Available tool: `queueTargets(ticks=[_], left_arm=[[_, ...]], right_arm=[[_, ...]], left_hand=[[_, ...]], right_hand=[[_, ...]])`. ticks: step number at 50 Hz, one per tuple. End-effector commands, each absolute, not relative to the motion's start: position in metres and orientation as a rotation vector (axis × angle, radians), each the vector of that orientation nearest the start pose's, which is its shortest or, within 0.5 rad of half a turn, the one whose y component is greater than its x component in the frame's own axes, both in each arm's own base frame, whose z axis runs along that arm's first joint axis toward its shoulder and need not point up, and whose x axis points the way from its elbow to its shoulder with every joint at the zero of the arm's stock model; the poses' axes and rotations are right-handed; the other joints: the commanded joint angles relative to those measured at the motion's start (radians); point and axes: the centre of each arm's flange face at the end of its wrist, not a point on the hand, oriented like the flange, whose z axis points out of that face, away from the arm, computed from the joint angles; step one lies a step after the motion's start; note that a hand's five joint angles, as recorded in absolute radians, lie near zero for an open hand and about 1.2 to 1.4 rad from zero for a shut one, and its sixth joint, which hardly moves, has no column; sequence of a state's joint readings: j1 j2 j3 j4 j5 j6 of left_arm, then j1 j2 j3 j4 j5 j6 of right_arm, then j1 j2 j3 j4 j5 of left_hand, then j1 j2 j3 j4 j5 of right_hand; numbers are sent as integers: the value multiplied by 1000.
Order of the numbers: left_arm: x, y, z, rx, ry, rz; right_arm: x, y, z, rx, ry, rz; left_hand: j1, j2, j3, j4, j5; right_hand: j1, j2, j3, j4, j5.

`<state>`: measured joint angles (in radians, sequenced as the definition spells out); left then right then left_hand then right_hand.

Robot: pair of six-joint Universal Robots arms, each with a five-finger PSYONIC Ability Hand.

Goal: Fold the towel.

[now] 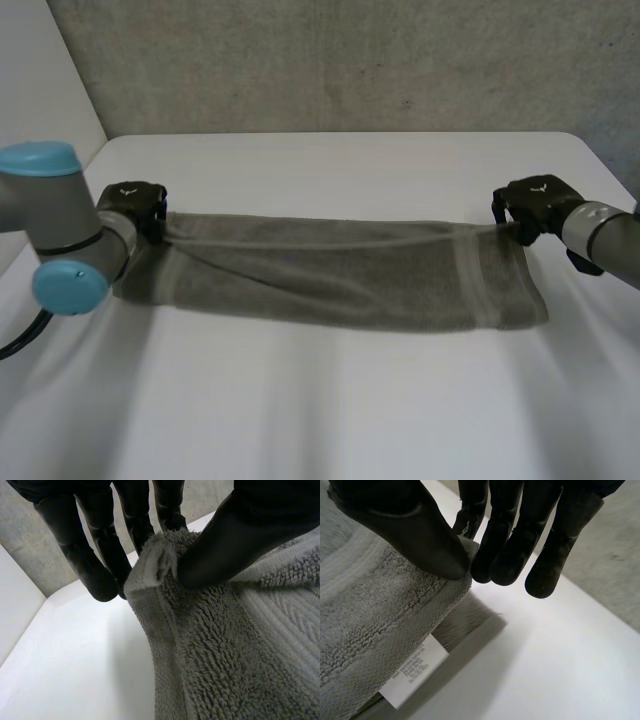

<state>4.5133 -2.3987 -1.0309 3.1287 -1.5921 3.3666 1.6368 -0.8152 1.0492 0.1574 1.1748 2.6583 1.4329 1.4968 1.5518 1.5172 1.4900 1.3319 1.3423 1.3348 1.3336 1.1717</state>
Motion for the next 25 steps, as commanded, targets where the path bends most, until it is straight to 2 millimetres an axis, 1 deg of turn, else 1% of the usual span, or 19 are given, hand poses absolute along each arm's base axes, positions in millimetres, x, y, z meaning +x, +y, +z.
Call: queueTargets(ticks=[1, 2, 4, 6, 10, 11, 12, 13, 14, 15, 17, 19, 20, 21, 22, 23, 24, 25], left_arm=[[-228, -443, 142, 488, 2379, -1915], [-228, -443, 142, 488, 2379, -1915], [-229, -447, 140, 486, 2372, -1925], [-230, -451, 139, 481, 2358, -1940], [-232, -453, 139, 481, 2351, -1957], [-233, -452, 138, 483, 2355, -1957], [-233, -452, 138, 483, 2355, -1957], [-234, -452, 137, 482, 2359, -1957], [-237, -449, 137, 490, 2363, -1953], [-237, -449, 137, 490, 2363, -1953], [-246, -442, 138, 508, 2371, -1950], [-248, -439, 138, 507, 2376, -1942], [-247, -436, 144, 494, 2370, -1941], [-247, -436, 144, 493, 2370, -1941], [-244, -433, 154, 471, 2358, -1946], [-244, -433, 154, 471, 2357, -1946], [-240, -429, 166, 443, 2348, -1946], [-236, -424, 176, 421, 2345, -1950]], right_arm=[[201, -440, 168, -845, 2225, -1966], [201, -440, 168, -845, 2224, -1966], [209, -444, 165, -841, 2207, -2011], [209, -446, 164, -830, 2217, -2030], [210, -449, 162, -819, 2229, -2047], [212, -449, 160, -819, 2232, -2046], [213, -450, 157, -823, 2236, -2044], [213, -450, 157, -823, 2237, -2044], [213, -449, 155, -819, 2249, -2037], [214, -448, 153, -819, 2257, -2025], [216, -444, 153, -821, 2259, -2012], [217, -441, 151, -822, 2268, -1991], [217, -436, 149, -824, 2280, -1971], [217, -436, 149, -824, 2280, -1971], [217, -430, 151, -834, 2287, -1958], [216, -421, 163, -840, 2279, -1965], [216, -421, 163, -840, 2279, -1966], [215, -412, 177, -842, 2268, -1982]], left_hand=[[-37, -101, -156, -121, -268], [-37, -101, -156, -121, -268], [-37, -101, -156, -121, -268], [-37, -101, -156, -121, -268], [-37, -101, -156, -121, -268], [-248, -312, -367, -333, -480], [-251, -314, -369, -335, -482], [-765, -829, -884, -849, -997], [-1258, -1322, -1377, -1343, -1490], [-1258, -1322, -1377, -1343, -1490], [-1257, -1321, -1376, -1342, -1489], [-1258, -1321, -1376, -1342, -1489], [-1258, -1321, -1376, -1342, -1489], [-1258, -1321, -1376, -1342, -1489], [-1258, -1321, -1376, -1342, -1489], [-1258, -1321, -1376, -1342, -1489], [-1258, -1321, -1376, -1342, -1489], [-1258, -1321, -1376, -1342, -1489]], right_hand=[[64, 54, 61, 63, 50], [64, 54, 61, 63, 50], [64, 54, 61, 63, 50], [64, 54, 61, 63, 50], [64, 54, 61, 63, 50], [64, 54, 61, 63, 50], [-440, -451, -443, -442, -455], [-445, -456, -448, -447, -460], [-1157, -1168, -1160, -1159, -1172], [-1157, -1168, -1160, -1159, -1172], [-1157, -1168, -1160, -1159, -1172], [-1157, -1168, -1160, -1159, -1172], [-1157, -1168, -1160, -1159, -1172], [-1157, -1168, -1160, -1159, -1172], [-1157, -1168, -1160, -1159, -1172], [-1157, -1168, -1160, -1159, -1172], [-1157, -1168, -1160, -1159, -1172], [-1157, -1168, -1160, -1159, -1172]])
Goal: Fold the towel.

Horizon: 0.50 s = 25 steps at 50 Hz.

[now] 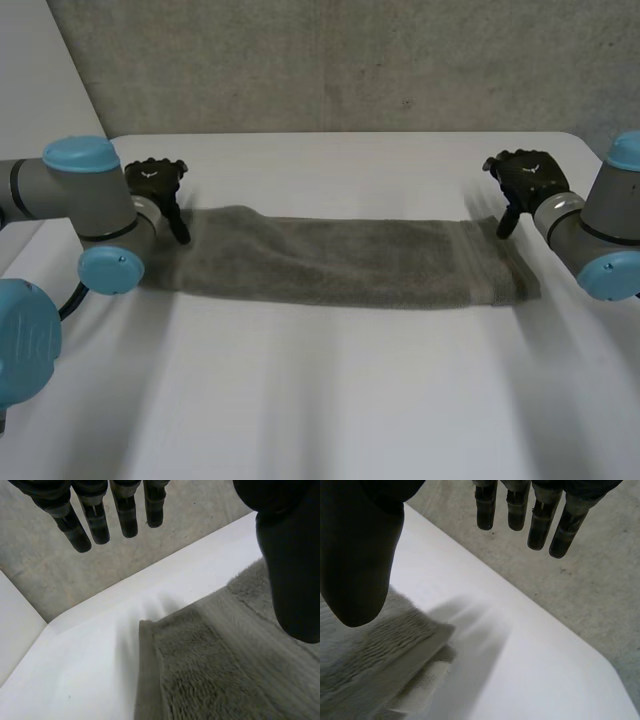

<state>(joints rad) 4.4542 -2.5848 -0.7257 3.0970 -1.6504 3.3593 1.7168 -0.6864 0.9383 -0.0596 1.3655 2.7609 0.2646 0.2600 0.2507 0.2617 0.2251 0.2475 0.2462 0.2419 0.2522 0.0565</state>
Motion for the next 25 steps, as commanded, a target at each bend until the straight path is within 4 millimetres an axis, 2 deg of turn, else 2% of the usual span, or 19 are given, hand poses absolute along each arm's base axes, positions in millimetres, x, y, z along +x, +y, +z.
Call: queueTargets(ticks=[1, 3, 4, 5, 6, 7, 8, 9, 11, 12, 14, 15, 17, 19, 23, 25], left_arm=[[-236, -424, 176, 421, 2345, -1950], [-230, -410, 201, 376, 2341, -1987], [-230, -410, 202, 376, 2341, -1987], [-227, -402, 214, 351, 2342, -2013], [-227, -402, 214, 350, 2342, -2013], [-224, -393, 224, 323, 2348, -2034], [-222, -385, 230, 295, 2357, -2052], [-222, -385, 230, 295, 2358, -2052], [-219, -370, 233, 244, 2391, -2072], [-219, -370, 233, 244, 2391, -2072], [-218, -364, 229, 225, 2414, -2067], [-217, -358, 224, 213, 2436, -2059], [-217, -353, 216, 208, 2458, -2044], [-216, -344, 198, 207, 2492, -2008], [-216, -338, 181, 210, 2501, -2000], [-216, -337, 175, 210, 2492, -2011]], right_arm=[[215, -412, 178, -843, 2268, -1982], [209, -391, 197, -842, 2257, -1987], [209, -391, 197, -842, 2257, -1987], [206, -380, 204, -836, 2260, -1982], [205, -369, 208, -838, 2264, -1974], [205, -369, 208, -838, 2264, -1973], [203, -359, 209, -846, 2276, -1961], [203, -359, 209, -846, 2276, -1961], [201, -343, 200, -865, 2317, -1902], [201, -343, 199, -865, 2317, -1902], [199, -331, 183, -913, 2358, -1843], [199, -331, 183, -914, 2358, -1842], [195, -325, 169, -979, 2399, -1790], [190, -325, 164, -991, 2416, -1774], [182, -329, 150, -1008, 2438, -1741], [180, -334, 134, -1017, 2439, -1709]], left_hand=[[-89, -85, -75, -86, -224], [-89, -85, -75, -86, -224], [-89, -85, -75, -86, -224], [-89, -85, -75, -86, -224], [-89, -85, -75, -86, -224], [-89, -85, -75, -86, -224], [-89, -85, -75, -86, -224], [-89, -85, -75, -86, -224], [-89, -85, -75, -86, -224], [-89, -85, -75, -86, -224], [-89, -85, -75, -86, -224], [-89, -85, -75, -86, -224], [-89, -85, -75, -86, -224], [-89, -85, -75, -86, -224], [-89, -85, -75, -86, -224], [-89, -85, -75, -86, -224]], right_hand=[[-73, -72, -67, -78, -56], [-73, -72, -67, -78, -56], [-73, -72, -67, -78, -56], [-73, -72, -67, -78, -56], [-73, -72, -67, -78, -56], [-73, -72, -67, -78, -56], [-73, -72, -67, -78, -56], [-73, -72, -67, -78, -56], [-73, -72, -67, -78, -56], [-73, -72, -67, -78, -56], [-73, -72, -67, -78, -56], [-73, -72, -67, -78, -56], [-55, -53, -49, -59, -38], [-13, -12, -8, -18, 3], [-1, 0, 5, -6, 15], [78, 79, 83, 73, 94]])
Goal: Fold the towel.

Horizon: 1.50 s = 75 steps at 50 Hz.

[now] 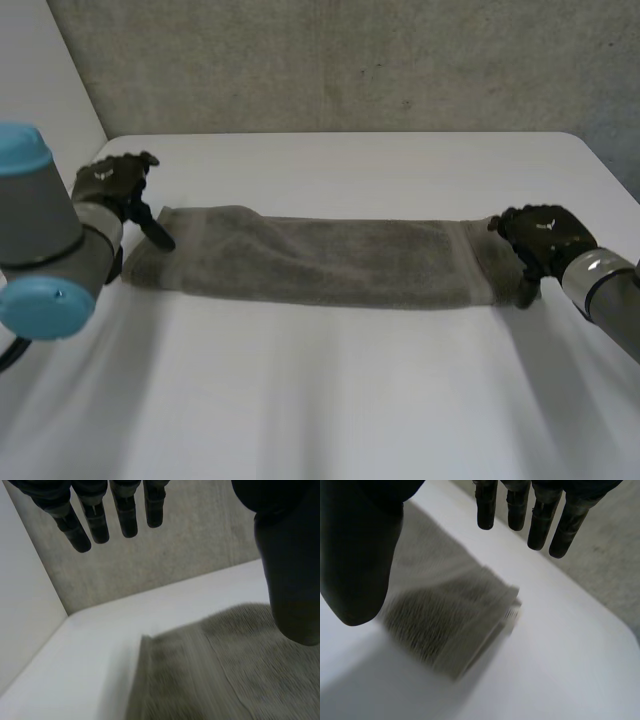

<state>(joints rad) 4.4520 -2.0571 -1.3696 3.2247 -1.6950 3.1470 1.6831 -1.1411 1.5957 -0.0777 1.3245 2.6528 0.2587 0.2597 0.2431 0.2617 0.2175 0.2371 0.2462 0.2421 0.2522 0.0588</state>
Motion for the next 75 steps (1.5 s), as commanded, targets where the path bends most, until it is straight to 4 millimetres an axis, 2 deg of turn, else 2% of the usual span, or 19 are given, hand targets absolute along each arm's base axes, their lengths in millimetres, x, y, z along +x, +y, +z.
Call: queueTargets(ticks=[1, 12, 14, 24, 31, 33, 35, 36, 38, 41, 46, 52, 53, 54, 56, 63, 66, 68, 75], left_arm=[[-215, -337, 172, 208, 2478, -2028], [-214, -337, 170, 201, 2451, -2066], [-214, -337, 170, 201, 2451, -2066], [-214, -336, 169, 202, 2453, -2062], [-216, -335, 170, 207, 2453, -2067], [-216, -335, 170, 208, 2454, -2065], [-216, -335, 170, 210, 2455, -2066], [-216, -335, 170, 210, 2455, -2066], [-217, -334, 170, 211, 2455, -2066], [-217, -334, 170, 213, 2456, -2067], [-218, -333, 168, 216, 2461, -2062], [-218, -332, 167, 223, 2462, -2057], [-218, -332, 166, 224, 2465, -2053], [-218, -332, 166, 224, 2465, -2053], [-218, -331, 164, 228, 2467, -2046], [-222, -328, 161, 249, 2475, -2041], [-223, -327, 160, 253, 2478, -2040], [-223, -328, 161, 253, 2476, -2042], [-227, -325, 159, 270, 2485, -2041]], right_arm=[[180, -334, 134, -1017, 2439, -1709], [177, -350, 112, -1009, 2451, -1708], [171, -354, 114, -990, 2469, -1721], [85, -381, 196, -805, 2564, -2062], [78, -397, 235, -1034, 2525, -2172], [92, -395, 244, -1092, 2482, -2169], [164, -377, 264, -1248, 2236, -2178], [164, -377, 264, -1249, 2234, -2178], [225, -351, 277, -1343, 2009, -2178], [252, -336, 278, -1384, 1914, -2159], [364, -262, 243, -1547, 1542, -2028], [403, -222, 202, -1625, 1452, -1902], [406, -219, 189, -1644, 1468, -1862], [406, -218, 177, -1655, 1500, -1837], [404, -221, 172, -1650, 1543, -1835], [381, -231, 186, -1559, 1746, -1906], [342, -248, 204, -1401, 1897, -1914], [306, -259, 193, -1269, 2042, -1830], [266, -251, 153, -1222, 2168, -1605]], left_hand=[[-83, -84, -68, -86, -217], [-83, -84, -68, -86, -217], [-83, -84, -68, -86, -217], [-83, -84, -68, -86, -217], [-83, -84, -68, -86, -217], [-83, -84, -68, -86, -217], [-83, -84, -68, -86, -217], [-83, -84, -68, -86, -217], [-83, -84, -68, -86, -217], [-83, -84, -68, -86, -217], [-83, -84, -68, -86, -217], [-83, -84, -68, -86, -217], [-83, -84, -68, -86, -217], [-83, -84, -68, -86, -217], [-83, -84, -68, -86, -217], [-83, -84, -68, -86, -217], [-83, -84, -68, -86, -217], [-83, -84, -68, -86, -217], [-83, -84, -68, -86, -217]], right_hand=[[89, 79, 84, 73, 92], [1157, 1148, 1152, 1142, 1161], [1159, 1150, 1154, 1144, 1163], [1159, 1150, 1154, 1144, 1163], [1159, 1150, 1154, 1144, 1163], [1159, 1150, 1154, 1144, 1163], [1159, 1150, 1154, 1144, 1163], [1159, 1150, 1154, 1144, 1163], [1159, 1150, 1154, 1144, 1163], [1159, 1150, 1154, 1144, 1163], [1159, 1150, 1154, 1144, 1163], [1159, 1150, 1154, 1144, 1163], [832, 823, 827, 817, 836], [186, 177, 181, 171, 190], [-63, -72, -68, -78, -59], [-63, -72, -68, -78, -59], [-63, -72, -68, -78, -59], [-63, -72, -68, -78, -59], [-63, -72, -68, -78, -59]])
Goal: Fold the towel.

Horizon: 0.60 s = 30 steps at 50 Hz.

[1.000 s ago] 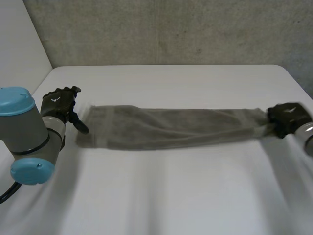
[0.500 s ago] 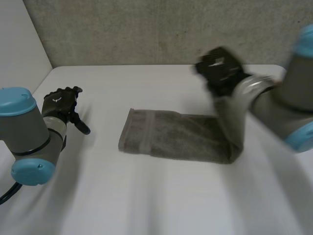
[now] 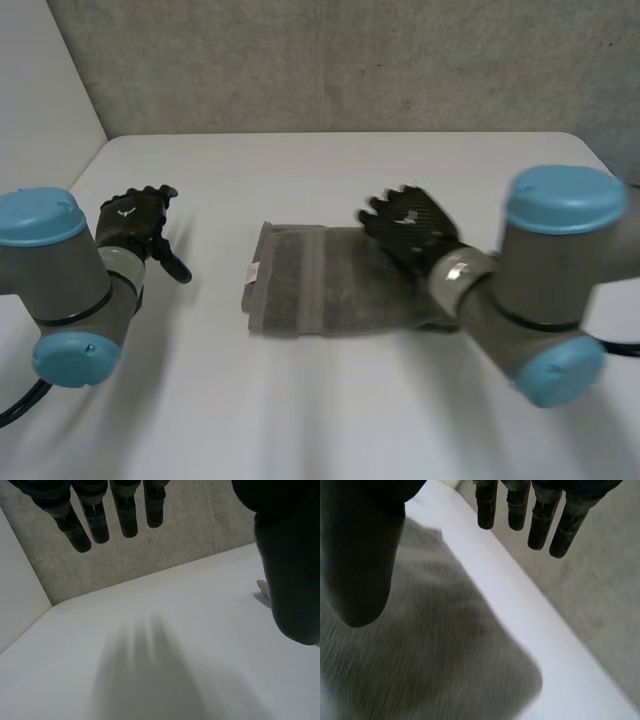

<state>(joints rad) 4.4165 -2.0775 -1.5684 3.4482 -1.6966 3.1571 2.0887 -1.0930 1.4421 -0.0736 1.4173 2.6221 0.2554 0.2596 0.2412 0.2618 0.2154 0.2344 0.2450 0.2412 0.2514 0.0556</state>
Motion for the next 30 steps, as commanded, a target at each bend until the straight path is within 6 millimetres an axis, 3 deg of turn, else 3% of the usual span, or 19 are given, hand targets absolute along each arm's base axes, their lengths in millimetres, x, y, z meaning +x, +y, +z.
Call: queueTargets(ticks=[1, 4, 6, 7, 9, 15, 18, 20, 21, 22, 23, 25, 26, 28, 29, 30], left_arm=[[-227, -325, 159, 270, 2485, -2041], [-228, -323, 158, 276, 2489, -2038], [-232, -320, 157, 295, 2494, -2040], [-232, -320, 157, 295, 2494, -2040], [-234, -319, 157, 301, 2497, -2039], [-235, -314, 160, 307, 2497, -2048], [-235, -314, 163, 307, 2492, -2060], [-236, -314, 169, 304, 2480, -2084], [-239, -314, 180, 303, 2455, -2130], [-241, -314, 192, 302, 2427, -2176], [-241, -314, 193, 302, 2427, -2177], [-242, -315, 205, 293, 2394, -2226], [-243, -317, 215, 280, 2368, -2267], [-245, -318, 225, 271, 2343, -2305], [-248, -320, 234, 261, 2321, -2344], [-250, -323, 242, 248, 2302, -2382]], right_arm=[[258, -254, 145, -1205, 2195, -1590], [250, -258, 140, -1191, 2214, -1601], [242, -268, 136, -1185, 2217, -1664], [242, -268, 136, -1185, 2217, -1664], [240, -277, 137, -1188, 2211, -1723], [242, -287, 148, -1202, 2185, -1795], [246, -292, 164, -1211, 2160, -1851], [255, -295, 189, -1230, 2093, -1904], [255, -295, 190, -1230, 2093, -1904], [268, -288, 203, -1259, 2022, -1915], [268, -288, 203, -1259, 2022, -1916], [312, -262, 227, -1350, 1803, -1920], [312, -262, 227, -1350, 1802, -1920], [355, -237, 225, -1434, 1624, -1860], [355, -236, 224, -1435, 1623, -1860], [374, -224, 217, -1474, 1556, -1811]], left_hand=[[-80, -84, -66, -86, -215], [-80, -84, -66, -86, -215], [-80, -84, -66, -86, -215], [-80, -84, -66, -86, -215], [-80, -84, -66, -86, -215], [-80, -84, -66, -86, -215], [-80, -84, -66, -86, -215], [-80, -84, -66, -86, -215], [-80, -84, -66, -86, -215], [-80, -84, -66, -86, -215], [-80, -84, -66, -86, -215], [-80, -84, -66, -86, -215], [-80, -84, -66, -86, -215], [-80, -84, -66, -86, -215], [-80, -84, -66, -86, -215], [-80, -84, -66, -86, -215]], right_hand=[[-42, -52, -49, -59, -37], [74, 63, 67, 57, 78], [526, 515, 519, 509, 530], [529, 518, 522, 512, 533], [1058, 1047, 1051, 1041, 1062], [1162, 1151, 1155, 1145, 1166], [1162, 1151, 1155, 1145, 1166], [1162, 1151, 1155, 1145, 1166], [1162, 1151, 1155, 1145, 1166], [1162, 1151, 1155, 1145, 1166], [1162, 1151, 1155, 1145, 1166], [1162, 1151, 1155, 1145, 1166], [1162, 1151, 1155, 1145, 1166], [1162, 1151, 1155, 1145, 1166], [1162, 1151, 1155, 1145, 1166], [1162, 1151, 1155, 1145, 1166]])
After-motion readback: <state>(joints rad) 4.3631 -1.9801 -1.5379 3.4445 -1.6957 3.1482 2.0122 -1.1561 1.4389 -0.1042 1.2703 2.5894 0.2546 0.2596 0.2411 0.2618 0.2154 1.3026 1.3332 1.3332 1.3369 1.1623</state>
